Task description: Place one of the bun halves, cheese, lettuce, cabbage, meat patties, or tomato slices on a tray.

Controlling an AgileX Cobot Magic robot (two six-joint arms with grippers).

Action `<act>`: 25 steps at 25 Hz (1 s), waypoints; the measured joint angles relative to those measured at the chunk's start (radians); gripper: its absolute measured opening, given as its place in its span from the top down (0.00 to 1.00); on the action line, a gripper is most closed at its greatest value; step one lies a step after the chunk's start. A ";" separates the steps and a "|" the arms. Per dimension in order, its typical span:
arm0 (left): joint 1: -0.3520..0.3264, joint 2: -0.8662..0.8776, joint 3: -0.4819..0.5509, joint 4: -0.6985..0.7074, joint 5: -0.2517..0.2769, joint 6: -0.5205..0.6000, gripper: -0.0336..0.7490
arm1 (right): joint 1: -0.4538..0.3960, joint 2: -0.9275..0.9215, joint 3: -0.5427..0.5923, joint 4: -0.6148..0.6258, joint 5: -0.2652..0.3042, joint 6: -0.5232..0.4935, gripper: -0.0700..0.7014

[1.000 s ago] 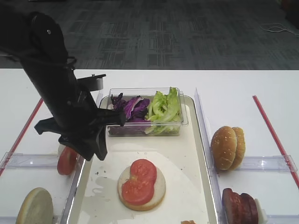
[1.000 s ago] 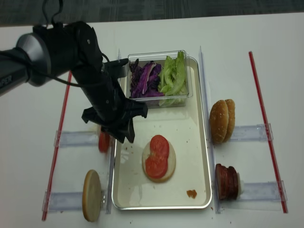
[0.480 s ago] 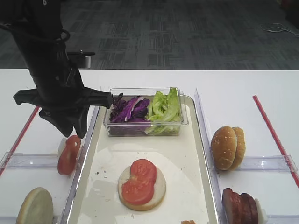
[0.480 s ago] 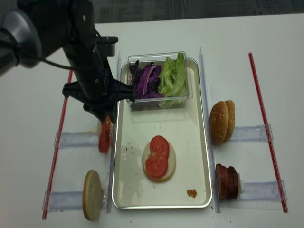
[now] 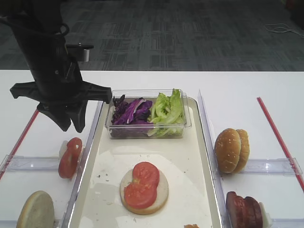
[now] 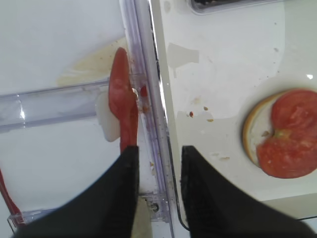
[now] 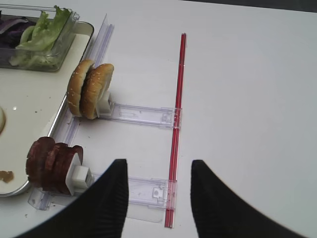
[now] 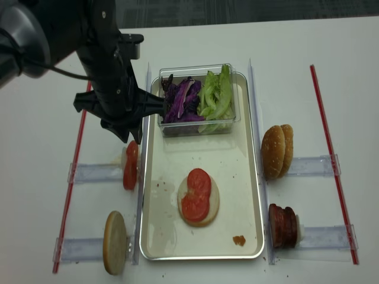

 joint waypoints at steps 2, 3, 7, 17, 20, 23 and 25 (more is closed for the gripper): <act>0.016 0.000 0.000 0.000 0.000 0.002 0.70 | 0.000 0.000 0.000 0.000 0.000 0.000 0.49; 0.030 0.000 0.000 0.000 0.000 0.006 0.70 | 0.000 0.000 0.000 0.000 0.000 0.000 0.49; 0.102 0.000 0.000 0.004 0.000 0.036 0.70 | 0.000 0.000 0.000 0.000 0.000 0.000 0.49; 0.260 -0.044 0.002 0.027 0.004 0.130 0.70 | 0.000 0.000 0.000 0.000 0.000 0.000 0.49; 0.279 -0.058 0.002 0.027 0.005 0.143 0.70 | 0.000 0.000 0.000 0.000 0.000 0.000 0.49; 0.282 -0.068 0.002 0.027 0.005 0.147 0.70 | 0.000 0.000 0.000 0.000 0.000 0.000 0.49; 0.282 -0.082 0.012 0.027 0.005 0.150 0.70 | 0.000 0.000 0.000 0.000 0.000 0.000 0.49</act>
